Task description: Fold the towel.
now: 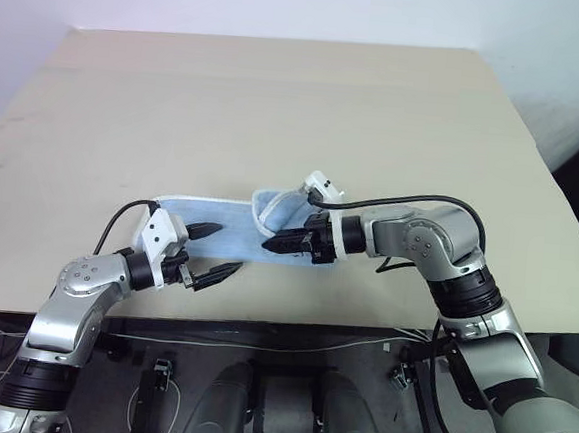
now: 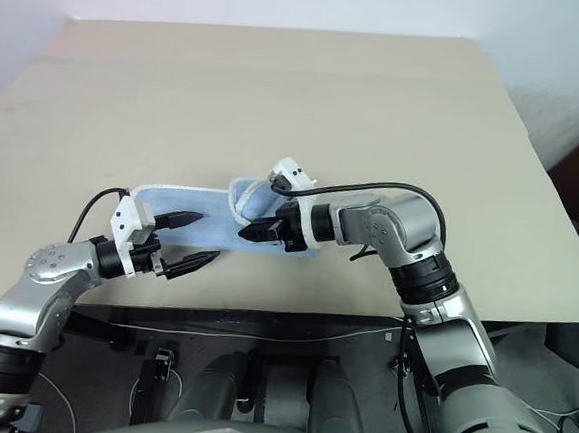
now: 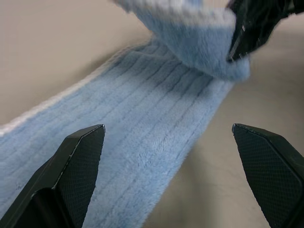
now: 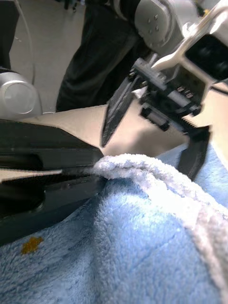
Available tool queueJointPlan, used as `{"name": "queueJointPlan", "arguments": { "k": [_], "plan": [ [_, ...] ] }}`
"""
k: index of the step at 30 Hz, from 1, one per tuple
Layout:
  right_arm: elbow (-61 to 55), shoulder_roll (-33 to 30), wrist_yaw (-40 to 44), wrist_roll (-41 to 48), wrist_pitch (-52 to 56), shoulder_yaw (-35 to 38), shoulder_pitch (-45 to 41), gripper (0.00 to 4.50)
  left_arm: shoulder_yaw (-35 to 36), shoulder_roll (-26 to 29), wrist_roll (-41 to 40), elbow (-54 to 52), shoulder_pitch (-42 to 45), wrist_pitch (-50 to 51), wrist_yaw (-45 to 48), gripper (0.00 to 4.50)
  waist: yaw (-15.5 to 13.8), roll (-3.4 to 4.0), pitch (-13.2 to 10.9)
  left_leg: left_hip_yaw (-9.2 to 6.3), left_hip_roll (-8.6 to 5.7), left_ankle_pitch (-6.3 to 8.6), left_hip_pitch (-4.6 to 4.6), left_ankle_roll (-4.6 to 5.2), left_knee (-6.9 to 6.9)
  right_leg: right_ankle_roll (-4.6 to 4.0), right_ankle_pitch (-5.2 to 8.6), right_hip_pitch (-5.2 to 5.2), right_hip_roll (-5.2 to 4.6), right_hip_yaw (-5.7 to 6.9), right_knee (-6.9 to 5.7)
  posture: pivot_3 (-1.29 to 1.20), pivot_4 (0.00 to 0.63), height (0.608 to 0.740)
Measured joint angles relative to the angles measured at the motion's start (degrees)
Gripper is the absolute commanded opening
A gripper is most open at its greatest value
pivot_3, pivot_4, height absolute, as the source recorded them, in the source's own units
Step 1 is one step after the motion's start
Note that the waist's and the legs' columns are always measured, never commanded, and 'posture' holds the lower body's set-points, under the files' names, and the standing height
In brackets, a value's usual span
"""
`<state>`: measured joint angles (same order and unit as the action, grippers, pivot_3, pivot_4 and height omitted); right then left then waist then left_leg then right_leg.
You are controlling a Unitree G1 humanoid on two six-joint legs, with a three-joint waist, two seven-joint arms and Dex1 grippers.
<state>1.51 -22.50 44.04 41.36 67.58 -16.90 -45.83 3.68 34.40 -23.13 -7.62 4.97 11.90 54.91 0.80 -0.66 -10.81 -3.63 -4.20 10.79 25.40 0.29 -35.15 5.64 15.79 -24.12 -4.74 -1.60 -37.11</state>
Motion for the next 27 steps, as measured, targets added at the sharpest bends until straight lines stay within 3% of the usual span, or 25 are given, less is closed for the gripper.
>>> {"name": "queueJointPlan", "arguments": {
  "k": [8,14,17,22,25,27],
  "plan": [
    [-1.0,-1.2,2.9,-0.5,0.4,0.9,0.1,3.59,0.2,0.0,0.0,0.0,-0.5,-0.5,0.0,4.5,0.1,0.0,0.0,0.0,0.01,0.0,-0.01,0.0,0.01,0.0,0.0,-0.01,0.01,0.0,-0.02,0.0,0.15,0.74],
    [-7.1,-6.4,6.8,3.2,-3.0,11.5,6.7,3.59,5.0,-2.4,-7.8,-1.1,3.2,2.5,-1.5,4.5,-0.9,-0.06,0.0,-0.03,-0.02,0.01,0.0,0.0,-0.06,0.02,-0.01,0.1,-0.02,0.08,0.03,0.0,0.15,0.74],
    [-8.5,-6.5,6.0,2.1,-7.5,14.0,9.3,2.98,5.1,-2.6,-10.3,-2.6,5.7,4.1,-1.3,3.9,-0.5,-0.06,0.0,-0.01,-0.02,0.0,-0.04,0.0,-0.05,0.04,-0.02,0.1,0.02,0.06,-0.04,0.0,0.15,0.74],
    [-7.4,-2.3,0.4,-1.5,-15.1,16.3,11.4,1.25,2.9,-4.1,-12.2,-0.5,11.1,4.9,2.0,2.15,0.0,-0.05,0.0,-0.01,0.02,-0.07,-0.07,-0.08,-0.06,0.05,-0.03,0.06,0.1,0.1,-0.17,0.0,0.15,0.74],
    [-4.0,0.8,-3.4,-4.7,-18.6,16.2,11.7,0.22,-2.2,-4.5,-8.6,3.8,14.0,1.5,6.8,1.13,0.0,-0.05,0.1,0.04,-0.02,-0.08,-0.1,-0.08,-0.08,0.06,-0.04,0.1,0.1,0.06,-0.17,0.0,0.15,0.74],
    [-2.2,1.4,-4.6,-7.3,-21.4,15.9,12.4,0.0,-5.0,-6.1,-6.4,7.5,15.5,-0.6,8.9,0.43,-0.1,-0.05,0.1,0.04,-0.03,-0.08,-0.09,-0.08,-0.09,0.06,-0.04,0.1,0.1,0.07,-0.17,0.0,0.15,0.74]
  ]
}}
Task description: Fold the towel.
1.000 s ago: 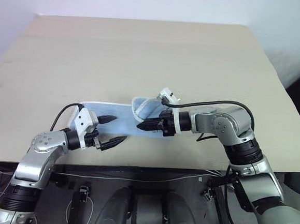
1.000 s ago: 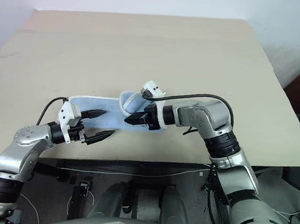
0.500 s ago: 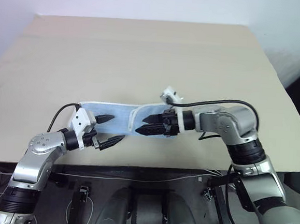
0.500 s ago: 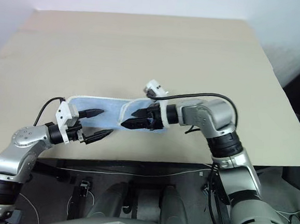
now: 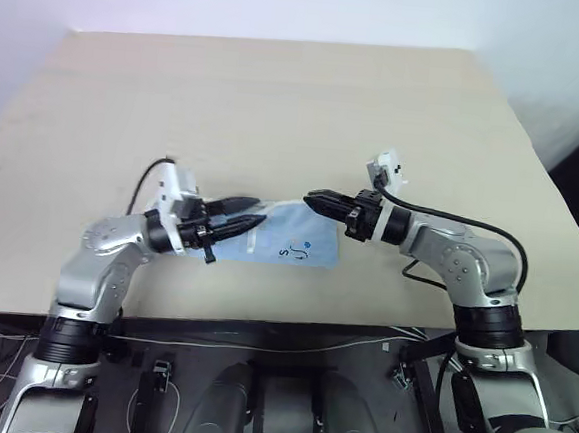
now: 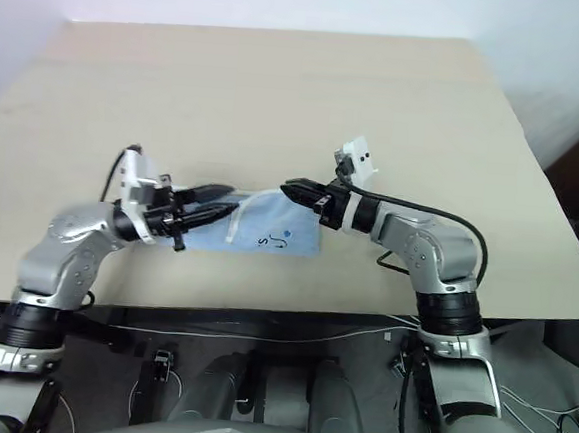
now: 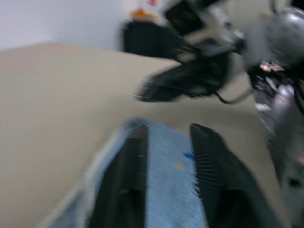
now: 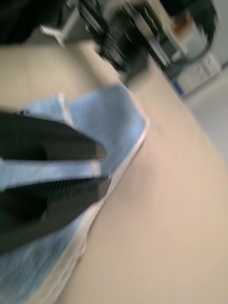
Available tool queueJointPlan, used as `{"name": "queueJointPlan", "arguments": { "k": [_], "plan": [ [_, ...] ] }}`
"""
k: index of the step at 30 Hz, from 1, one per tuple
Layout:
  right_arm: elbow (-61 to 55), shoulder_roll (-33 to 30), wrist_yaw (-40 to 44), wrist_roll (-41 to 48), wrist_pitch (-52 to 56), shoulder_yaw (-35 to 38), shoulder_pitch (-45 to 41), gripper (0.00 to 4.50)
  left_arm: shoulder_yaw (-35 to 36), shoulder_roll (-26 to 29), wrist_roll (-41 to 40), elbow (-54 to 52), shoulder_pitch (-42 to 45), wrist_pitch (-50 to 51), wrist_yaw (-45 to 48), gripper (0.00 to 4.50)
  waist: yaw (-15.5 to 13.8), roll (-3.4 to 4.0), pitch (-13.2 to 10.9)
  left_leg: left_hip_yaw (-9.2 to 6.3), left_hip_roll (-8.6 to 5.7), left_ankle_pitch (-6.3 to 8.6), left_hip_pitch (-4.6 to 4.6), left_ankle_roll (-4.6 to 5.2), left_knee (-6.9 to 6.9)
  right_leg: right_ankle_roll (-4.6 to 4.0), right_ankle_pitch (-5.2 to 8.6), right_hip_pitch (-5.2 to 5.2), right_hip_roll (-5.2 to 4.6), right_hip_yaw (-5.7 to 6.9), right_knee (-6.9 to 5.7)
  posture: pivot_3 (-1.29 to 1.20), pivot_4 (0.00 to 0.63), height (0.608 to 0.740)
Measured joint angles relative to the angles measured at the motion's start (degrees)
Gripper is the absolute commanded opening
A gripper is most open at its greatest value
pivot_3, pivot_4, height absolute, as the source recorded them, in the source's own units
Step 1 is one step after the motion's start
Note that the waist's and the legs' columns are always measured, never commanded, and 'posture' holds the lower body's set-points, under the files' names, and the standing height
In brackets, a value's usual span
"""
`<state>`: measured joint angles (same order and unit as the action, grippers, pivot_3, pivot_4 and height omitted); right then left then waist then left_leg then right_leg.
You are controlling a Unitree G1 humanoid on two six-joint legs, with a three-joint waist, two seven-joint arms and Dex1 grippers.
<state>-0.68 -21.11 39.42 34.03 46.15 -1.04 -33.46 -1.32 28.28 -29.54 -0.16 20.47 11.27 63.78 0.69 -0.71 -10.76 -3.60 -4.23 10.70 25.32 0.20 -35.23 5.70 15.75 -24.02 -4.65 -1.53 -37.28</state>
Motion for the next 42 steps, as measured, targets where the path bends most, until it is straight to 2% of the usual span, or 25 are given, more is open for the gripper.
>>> {"name": "queueJointPlan", "arguments": {
  "k": [1,2,8,14,16,19,21,23,26,28,31,36,37,38,42],
  "plan": [
    [0.8,0.3,-0.4,-1.1,-1.1,-0.5,0.1,0.0,-0.8,-1.0,0.9,1.8,0.8,-1.0,0.5,0.1,-0.1,-0.01,0.0,-0.01,0.0,0.0,0.01,0.0,-0.01,0.01,0.0,-0.01,0.0,0.01,0.0,0.0,0.15,0.74],
    [1.2,0.8,-0.9,-2.0,-2.1,-0.8,0.3,0.0,-1.5,-2.0,1.9,3.7,1.8,-2.2,0.7,0.04,-0.1,-0.01,0.0,-0.01,0.0,0.0,0.01,0.0,-0.02,0.01,0.0,-0.01,0.0,0.01,-0.02,0.0,0.15,0.74],
    [5.6,4.8,-3.6,-7.0,-9.6,-1.5,0.7,0.0,-5.1,-7.1,10.6,15.9,8.5,-12.3,-0.6,0.04,0.1,-0.01,0.0,0.0,-0.01,-0.02,-0.02,-0.02,-0.04,0.07,-0.04,0.0,0.05,0.0,-0.07,0.0,0.15,0.74],
    [12.7,6.6,-5.6,-16.2,-19.2,-6.3,4.3,0.0,-8.1,-7.8,14.9,19.8,4.9,-14.9,-0.1,0.04,0.4,0.0,0.0,0.02,0.02,-0.05,-0.02,-0.05,-0.02,0.08,-0.04,-0.08,0.1,-0.04,-0.2,0.0,0.15,0.74],
    [14.4,7.4,-6.4,-18.3,-22.5,-6.7,4.4,0.0,-8.0,-7.3,15.3,20.4,3.9,-15.5,-0.2,0.04,0.4,-0.02,0.1,0.0,0.03,-0.08,-0.24,-0.11,-0.03,0.08,-0.04,0.11,0.11,-0.05,-0.26,0.0,0.15,0.74],
    [17.4,8.6,-7.7,-21.7,-27.0,-7.8,4.4,0.0,-7.3,-7.1,15.4,21.6,2.8,-16.4,-0.9,0.04,0.5,-0.01,0.1,-0.01,0.08,-0.02,-1.48,-0.16,0.17,0.04,-0.01,1.34,0.11,-0.04,-0.02,0.0,0.15,0.74],
    [17.9,8.4,-7.5,-23.8,-28.4,-8.8,4.3,0.0,-7.2,-6.8,15.5,21.5,2.0,-16.8,-0.9,0.04,0.5,0.0,0.1,-0.09,0.13,0.06,-1.93,-0.27,0.28,-0.2,0.13,1.71,0.11,-0.01,0.21,0.0,0.15,0.74],
    [17.9,7.6,-6.2,-24.3,-28.5,-9.2,3.7,0.0,-7.0,-5.7,15.3,20.0,1.1,-16.6,-0.4,0.04,0.5,0.0,0.1,-0.1,0.14,0.06,-1.91,-0.27,0.26,-0.23,0.15,1.67,0.09,-0.02,0.23,0.0,0.15,0.74],
    [16.8,5.4,-2.5,-23.9,-27.6,-9.2,3.3,0.59,-5.4,-4.7,12.5,17.0,-0.2,-12.4,-0.2,0.89,0.4,0.01,0.0,-0.1,0.14,0.04,-1.73,-0.23,0.25,-0.19,0.13,1.48,0.07,-0.02,0.23,0.0,0.15,0.74],
    [15.4,4.3,0.0,-23.0,-26.7,-9.0,2.8,1.2,-3.0,-3.6,8.6,13.6,-0.6,-7.6,-0.1,1.52,0.3,0.01,0.0,-0.12,0.13,-0.02,-1.52,-0.14,0.24,0.0,0.02,1.28,0.07,0.0,0.18,0.0,0.15,0.74],
    [11.2,4.0,3.4,-19.8,-24.2,-7.7,2.5,2.24,1.4,-1.0,-0.1,4.8,-2.0,1.9,0.5,2.55,0.5,0.02,0.0,-0.12,0.13,-0.05,-0.88,-0.13,0.19,0.03,-0.01,0.75,0.08,-0.02,0.02,0.0,0.15,0.74],
    [2.7,2.0,8.7,-15.2,-19.8,-7.4,0.8,3.96,8.8,3.5,-10.3,-6.3,-5.6,13.5,-2.8,4.3,0.4,0.03,0.0,-0.12,0.13,-0.04,-0.85,-0.14,0.25,0.03,0.0,0.71,0.08,-0.01,0.05,0.0,0.15,0.74],
    [1.0,1.6,9.9,-14.4,-18.8,-7.4,0.4,4.29,11.2,4.3,-12.4,-7.6,-6.6,15.3,-4.2,4.5,0.5,0.02,0.0,-0.13,0.13,-0.04,-0.86,-0.14,0.25,0.02,0.0,0.72,0.07,-0.02,0.06,0.0,0.15,0.74],
    [-0.2,1.1,10.9,-13.7,-18.2,-7.6,-0.1,4.48,13.5,5.1,-14.0,-8.5,-7.6,16.9,-5.6,4.5,0.5,0.03,0.0,-0.13,0.13,-0.03,-0.86,-0.14,0.25,0.01,0.0,0.72,0.06,-0.04,0.06,0.0,0.15,0.74],
    [-2.4,-0.5,14.6,-12.7,-16.7,-8.9,-2.0,4.48,23.9,7.4,-21.2,-14.6,-15.0,22.3,-11.6,4.5,0.4,0.02,0.0,-0.13,0.13,0.04,-0.86,-0.22,0.29,-0.12,0.08,0.68,0.02,-0.05,0.19,0.0,0.15,0.74]
  ]
}}
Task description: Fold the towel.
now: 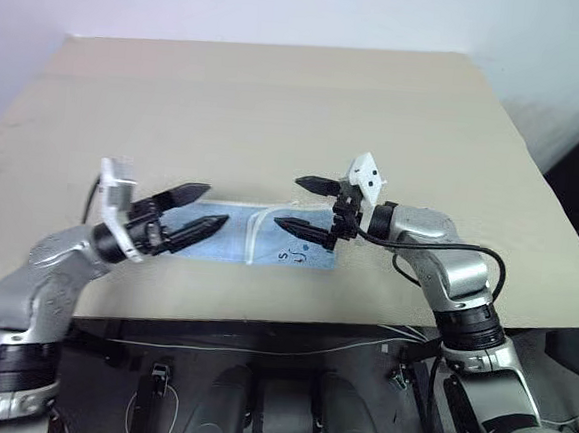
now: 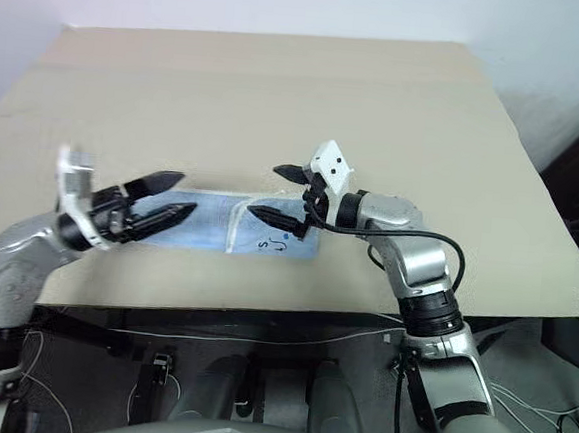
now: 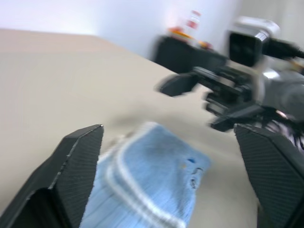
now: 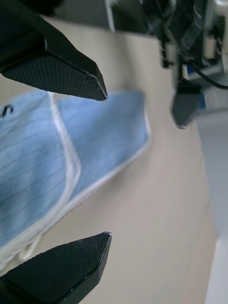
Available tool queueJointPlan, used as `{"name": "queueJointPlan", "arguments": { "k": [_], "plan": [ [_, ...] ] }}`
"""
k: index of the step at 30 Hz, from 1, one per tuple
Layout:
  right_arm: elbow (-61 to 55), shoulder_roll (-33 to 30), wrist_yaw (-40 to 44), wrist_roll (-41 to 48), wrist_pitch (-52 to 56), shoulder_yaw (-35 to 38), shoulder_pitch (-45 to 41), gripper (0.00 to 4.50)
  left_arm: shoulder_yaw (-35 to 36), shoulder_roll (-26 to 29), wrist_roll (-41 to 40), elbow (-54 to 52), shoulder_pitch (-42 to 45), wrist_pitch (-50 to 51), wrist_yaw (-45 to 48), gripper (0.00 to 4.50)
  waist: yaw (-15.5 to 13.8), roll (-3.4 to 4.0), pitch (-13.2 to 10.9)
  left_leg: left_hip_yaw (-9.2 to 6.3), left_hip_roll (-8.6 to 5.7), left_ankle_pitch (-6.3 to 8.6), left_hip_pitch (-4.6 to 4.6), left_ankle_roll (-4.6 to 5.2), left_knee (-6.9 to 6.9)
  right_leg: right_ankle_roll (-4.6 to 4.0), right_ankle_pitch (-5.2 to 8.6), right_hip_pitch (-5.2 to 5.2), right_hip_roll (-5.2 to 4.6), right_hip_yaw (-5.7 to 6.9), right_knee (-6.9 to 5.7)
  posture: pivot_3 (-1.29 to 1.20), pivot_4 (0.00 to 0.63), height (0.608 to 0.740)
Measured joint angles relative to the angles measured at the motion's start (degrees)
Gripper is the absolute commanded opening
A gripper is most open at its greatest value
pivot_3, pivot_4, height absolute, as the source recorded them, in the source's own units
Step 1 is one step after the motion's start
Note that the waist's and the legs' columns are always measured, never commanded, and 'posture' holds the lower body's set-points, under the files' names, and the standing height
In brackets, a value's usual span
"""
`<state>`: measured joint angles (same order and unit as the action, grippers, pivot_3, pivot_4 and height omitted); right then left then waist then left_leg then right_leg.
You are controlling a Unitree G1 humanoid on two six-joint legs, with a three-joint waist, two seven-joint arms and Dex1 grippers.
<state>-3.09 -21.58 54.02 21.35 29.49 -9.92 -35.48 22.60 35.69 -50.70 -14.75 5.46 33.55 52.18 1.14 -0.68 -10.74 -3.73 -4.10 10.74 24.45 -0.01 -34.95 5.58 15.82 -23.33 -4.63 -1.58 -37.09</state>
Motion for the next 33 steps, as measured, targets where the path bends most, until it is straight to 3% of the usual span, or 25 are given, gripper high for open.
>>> {"name": "queueJointPlan", "arguments": {
  "k": [6,12,22,33],
  "plan": [
    [1.2,-0.8,2.5,-0.6,-0.1,-1.5,-3.0,4.48,14.6,-1.3,-6.3,-8.0,-15.0,5.7,-15.4,4.5,-0.5,-0.01,0.0,-0.02,0.0,0.05,0.0,-0.03,0.04,-0.09,0.05,-0.04,-0.04,0.0,0.06,0.0,0.15,0.74],
    [3.9,-0.9,4.3,-1.6,-1.2,-2.3,-4.1,4.48,21.2,-6.1,-15.9,-10.5,-22.2,9.6,-30.4,4.5,-0.4,-0.08,0.0,-0.02,-0.01,0.07,0.0,0.0,0.0,-0.14,0.07,0.02,-0.08,0.0,0.23,0.0,0.15,0.74],
    [5.2,-0.8,4.8,-3.6,-2.3,-3.5,-5.0,4.48,16.7,-8.3,-29.0,-7.1,-19.6,15.5,-51.7,4.5,-0.4,-0.08,0.0,-0.02,-0.02,0.07,0.0,-0.01,0.0,-0.14,0.07,-0.01,-0.05,0.02,0.21,0.0,0.15,0.74],
    [5.7,-1.3,1.2,-5.6,-2.3,-3.1,-5.0,4.48,12.0,-7.0,-31.8,2.3,-9.1,17.7,-59.6,4.5,-0.7,-0.04,0.0,-0.03,-0.03,0.07,-0.03,-0.02,-0.02,-0.16,0.06,0.0,-0.06,0.06,0.15,0.0,0.15,0.74]
  ]
}}
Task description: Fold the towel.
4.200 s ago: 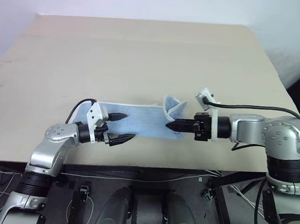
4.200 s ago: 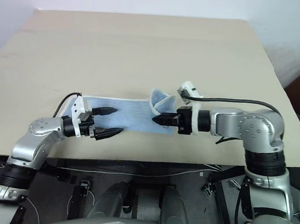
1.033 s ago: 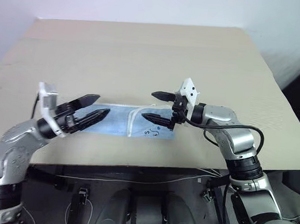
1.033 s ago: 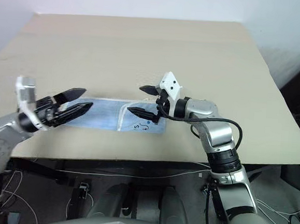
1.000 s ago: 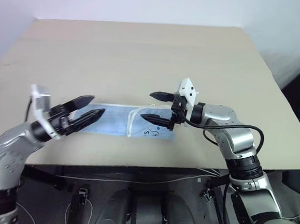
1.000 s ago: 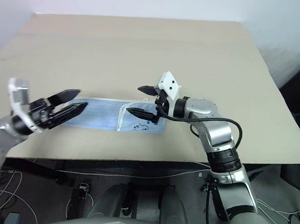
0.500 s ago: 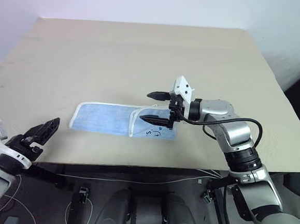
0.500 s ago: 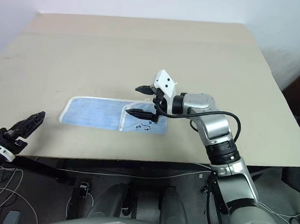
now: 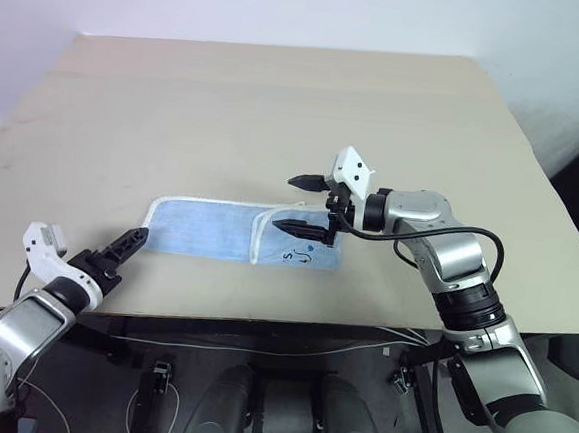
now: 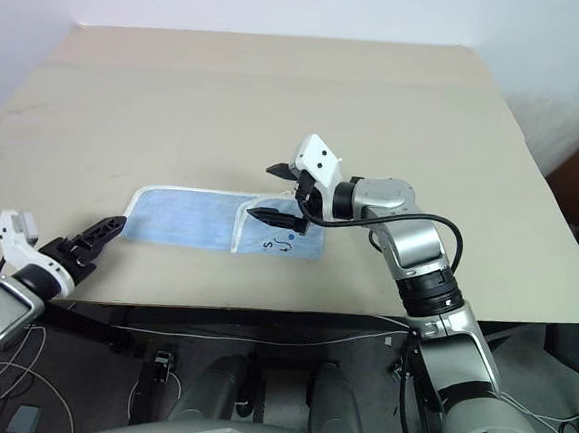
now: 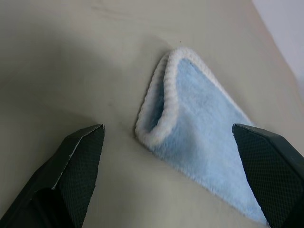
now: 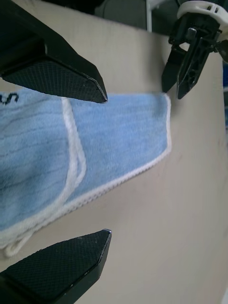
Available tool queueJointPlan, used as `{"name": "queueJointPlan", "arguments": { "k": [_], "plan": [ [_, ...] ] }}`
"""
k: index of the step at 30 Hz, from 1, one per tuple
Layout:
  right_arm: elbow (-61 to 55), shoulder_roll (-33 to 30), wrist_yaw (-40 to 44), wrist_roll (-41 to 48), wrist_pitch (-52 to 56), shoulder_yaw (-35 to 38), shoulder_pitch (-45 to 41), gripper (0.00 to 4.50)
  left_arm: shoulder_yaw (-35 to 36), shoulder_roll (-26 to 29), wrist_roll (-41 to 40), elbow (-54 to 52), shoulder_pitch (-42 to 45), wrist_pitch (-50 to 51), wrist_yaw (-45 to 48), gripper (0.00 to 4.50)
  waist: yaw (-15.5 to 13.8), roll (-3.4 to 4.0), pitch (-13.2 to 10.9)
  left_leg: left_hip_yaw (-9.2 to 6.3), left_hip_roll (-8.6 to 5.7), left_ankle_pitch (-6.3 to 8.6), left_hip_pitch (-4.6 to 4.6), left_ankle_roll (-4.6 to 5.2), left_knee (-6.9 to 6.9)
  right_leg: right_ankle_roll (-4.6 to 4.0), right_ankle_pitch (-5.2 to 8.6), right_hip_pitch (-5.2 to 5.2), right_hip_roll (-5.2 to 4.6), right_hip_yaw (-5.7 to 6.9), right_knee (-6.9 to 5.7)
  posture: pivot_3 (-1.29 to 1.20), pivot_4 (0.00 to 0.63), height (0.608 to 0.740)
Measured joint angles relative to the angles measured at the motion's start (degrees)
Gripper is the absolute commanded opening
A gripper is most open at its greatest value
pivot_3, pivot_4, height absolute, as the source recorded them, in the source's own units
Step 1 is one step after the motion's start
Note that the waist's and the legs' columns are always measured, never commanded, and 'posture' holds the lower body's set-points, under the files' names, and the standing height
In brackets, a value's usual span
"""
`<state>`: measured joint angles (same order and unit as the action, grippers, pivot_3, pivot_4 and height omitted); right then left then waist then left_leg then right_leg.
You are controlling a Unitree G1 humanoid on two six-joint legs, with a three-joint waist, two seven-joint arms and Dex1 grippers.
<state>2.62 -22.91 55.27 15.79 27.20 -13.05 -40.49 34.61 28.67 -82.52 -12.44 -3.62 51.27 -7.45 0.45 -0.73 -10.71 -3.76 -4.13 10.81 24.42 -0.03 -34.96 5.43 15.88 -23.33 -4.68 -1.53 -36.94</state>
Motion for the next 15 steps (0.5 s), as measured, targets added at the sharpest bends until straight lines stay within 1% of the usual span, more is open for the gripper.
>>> {"name": "queueJointPlan", "arguments": {
  "k": [5,6,7,9,14,15],
  "plan": [
    [-0.2,0.1,-2.2,-0.5,0.3,0.0,1.1,4.48,-0.2,1.1,-1.4,3.7,3.3,1.7,-0.4,4.5,0.0,0.0,0.0,0.0,-0.01,0.0,0.0,0.0,0.0,0.0,0.0,0.0,0.0,0.0,0.0,0.0,0.15,0.74],
    [-0.2,0.1,-2.4,-0.6,0.4,0.0,1.1,4.5,-0.2,1.1,-1.6,4.6,4.2,1.9,-0.5,4.11,-0.1,0.0,0.0,0.0,-0.01,0.0,0.0,0.0,0.0,0.0,0.0,0.0,-0.01,0.0,0.0,0.0,0.15,0.74],
    [-0.2,0.2,-2.8,-0.8,0.4,0.0,1.1,4.5,-0.5,1.1,-1.7,5.6,5.0,2.0,-0.6,3.93,-0.1,-0.01,0.0,0.0,-0.01,0.0,0.0,0.0,-0.01,0.0,0.0,0.0,0.0,0.0,0.0,0.0,0.15,0.74],
    [-0.2,0.2,-3.5,-1.2,0.4,0.0,1.1,4.5,-1.4,1.1,-1.7,7.3,6.4,2.4,-0.6,3.26,0.0,-0.01,0.0,0.0,-0.02,0.0,0.02,0.0,-0.01,0.01,-0.01,-0.01,0.0,0.0,0.01,0.0,0.15,0.74],
    [-0.2,0.4,-4.8,-2.0,0.4,0.0,1.3,4.5,-2.4,1.1,-2.2,8.3,6.7,4.2,-0.6,1.6,0.2,-0.02,0.0,0.01,-0.03,0.0,0.04,0.0,0.1,0.07,-0.04,-0.05,0.0,-0.02,0.02,0.0,0.15,0.74],
    [-0.2,0.4,-5.0,-2.0,0.4,0.0,1.6,4.5,-2.4,1.1,-2.5,8.5,6.7,4.4,-0.6,1.21,0.2,-0.02,0.0,0.01,-0.03,0.0,0.05,-0.01,0.12,0.07,-0.04,-0.05,0.0,-0.02,0.01,0.0,0.15,0.74]
  ]
}}
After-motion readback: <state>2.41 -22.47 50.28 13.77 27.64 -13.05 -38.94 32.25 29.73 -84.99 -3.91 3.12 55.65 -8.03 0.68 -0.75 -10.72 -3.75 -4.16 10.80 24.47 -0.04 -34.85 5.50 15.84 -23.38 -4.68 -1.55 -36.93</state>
